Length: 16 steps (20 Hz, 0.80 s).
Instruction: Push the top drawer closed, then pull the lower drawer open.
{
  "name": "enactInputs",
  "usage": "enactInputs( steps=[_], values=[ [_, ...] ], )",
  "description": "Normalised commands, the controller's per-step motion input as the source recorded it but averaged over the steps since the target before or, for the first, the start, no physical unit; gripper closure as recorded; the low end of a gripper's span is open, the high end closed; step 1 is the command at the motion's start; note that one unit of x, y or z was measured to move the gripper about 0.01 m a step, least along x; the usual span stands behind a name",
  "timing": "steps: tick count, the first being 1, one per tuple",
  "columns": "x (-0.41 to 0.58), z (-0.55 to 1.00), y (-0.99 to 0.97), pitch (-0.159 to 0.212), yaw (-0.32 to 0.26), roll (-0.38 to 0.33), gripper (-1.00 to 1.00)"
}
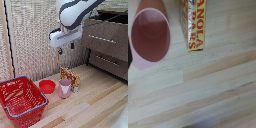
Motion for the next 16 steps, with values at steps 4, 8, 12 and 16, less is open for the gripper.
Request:
enactInputs(
  steps=[4,8,12,16],
  values=[
    [-0.002,0.14,-0.03,0.000,0.107,-0.353,-1.00],
    [0.000,0.13,-0.02,0.000,0.092,-0.361,-1.00],
    [0.000,0.12,-0.01,0.000,0.086,-0.369,-1.00],
    [0.000,0.11,0.00,0.005,0.063,-0.375,-1.00]
  ],
)
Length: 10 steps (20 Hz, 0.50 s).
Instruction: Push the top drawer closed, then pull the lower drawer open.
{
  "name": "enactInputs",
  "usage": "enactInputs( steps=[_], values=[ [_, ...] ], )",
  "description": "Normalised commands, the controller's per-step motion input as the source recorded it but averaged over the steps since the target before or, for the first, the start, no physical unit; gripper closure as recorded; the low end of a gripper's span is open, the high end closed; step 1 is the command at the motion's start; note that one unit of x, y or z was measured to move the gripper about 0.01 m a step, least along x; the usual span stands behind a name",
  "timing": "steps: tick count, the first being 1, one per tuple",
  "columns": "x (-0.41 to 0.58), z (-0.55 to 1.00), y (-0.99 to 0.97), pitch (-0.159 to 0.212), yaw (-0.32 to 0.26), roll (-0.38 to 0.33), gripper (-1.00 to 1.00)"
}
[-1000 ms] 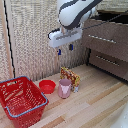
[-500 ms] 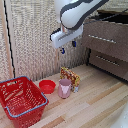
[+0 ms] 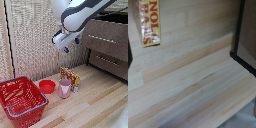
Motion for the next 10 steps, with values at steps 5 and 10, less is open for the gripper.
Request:
enactInputs(
  steps=[5,10],
  values=[
    [0.009,0.12,0.00,0.029,0.023,-0.375,-1.00],
    [0.071,0.19,0.00,0.024,0.001,-0.370,-1.00]
  ],
)
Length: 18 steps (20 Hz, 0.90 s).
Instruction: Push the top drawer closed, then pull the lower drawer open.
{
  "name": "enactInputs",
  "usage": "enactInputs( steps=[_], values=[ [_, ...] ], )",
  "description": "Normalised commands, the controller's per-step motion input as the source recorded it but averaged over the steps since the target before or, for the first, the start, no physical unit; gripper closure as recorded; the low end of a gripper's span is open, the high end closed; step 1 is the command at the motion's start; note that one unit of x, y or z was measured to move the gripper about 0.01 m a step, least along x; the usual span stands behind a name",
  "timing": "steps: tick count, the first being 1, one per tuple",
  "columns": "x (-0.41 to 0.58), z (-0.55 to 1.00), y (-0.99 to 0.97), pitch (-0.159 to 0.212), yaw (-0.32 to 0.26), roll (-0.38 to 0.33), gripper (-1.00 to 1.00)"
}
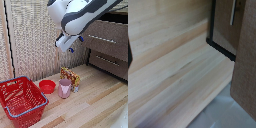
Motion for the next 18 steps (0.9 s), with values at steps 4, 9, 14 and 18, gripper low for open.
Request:
enactInputs(
  steps=[4,9,14,18],
  values=[
    [0.110,0.23,-0.02,0.000,0.000,-0.341,-1.00],
    [0.175,0.19,-0.12,0.000,0.016,-0.326,-1.00],
    [0.210,0.03,-0.29,0.000,0.060,-0.268,-1.00],
    [0.179,0.00,-0.34,0.000,0.063,-0.251,-1.00]
  ],
)
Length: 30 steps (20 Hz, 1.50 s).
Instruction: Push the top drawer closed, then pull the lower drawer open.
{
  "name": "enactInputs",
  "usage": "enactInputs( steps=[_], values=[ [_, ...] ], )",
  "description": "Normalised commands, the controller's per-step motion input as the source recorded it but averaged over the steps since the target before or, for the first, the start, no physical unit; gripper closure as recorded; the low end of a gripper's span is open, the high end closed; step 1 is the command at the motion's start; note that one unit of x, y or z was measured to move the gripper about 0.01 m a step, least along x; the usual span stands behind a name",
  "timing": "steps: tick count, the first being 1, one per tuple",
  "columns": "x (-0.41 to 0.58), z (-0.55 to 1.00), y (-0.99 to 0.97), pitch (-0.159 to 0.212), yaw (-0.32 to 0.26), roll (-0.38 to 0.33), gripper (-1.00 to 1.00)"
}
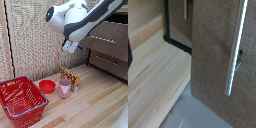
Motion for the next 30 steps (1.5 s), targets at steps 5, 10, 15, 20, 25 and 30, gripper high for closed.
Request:
enactInputs(
  steps=[5,10,15,20,25,30],
  values=[
    [0.109,0.00,-0.35,0.001,0.048,-0.273,-1.00],
    [0.046,0.00,-0.41,0.005,0.046,-0.277,-1.00],
    [0.014,0.00,-0.43,0.050,0.039,-0.252,-1.00],
    [0.004,0.05,-0.34,0.073,0.031,-0.267,-1.00],
    [0.013,0.02,-0.12,0.030,0.009,-0.101,1.00],
    [0.000,0.07,0.00,0.000,0.000,-0.091,1.00]
  ],
)
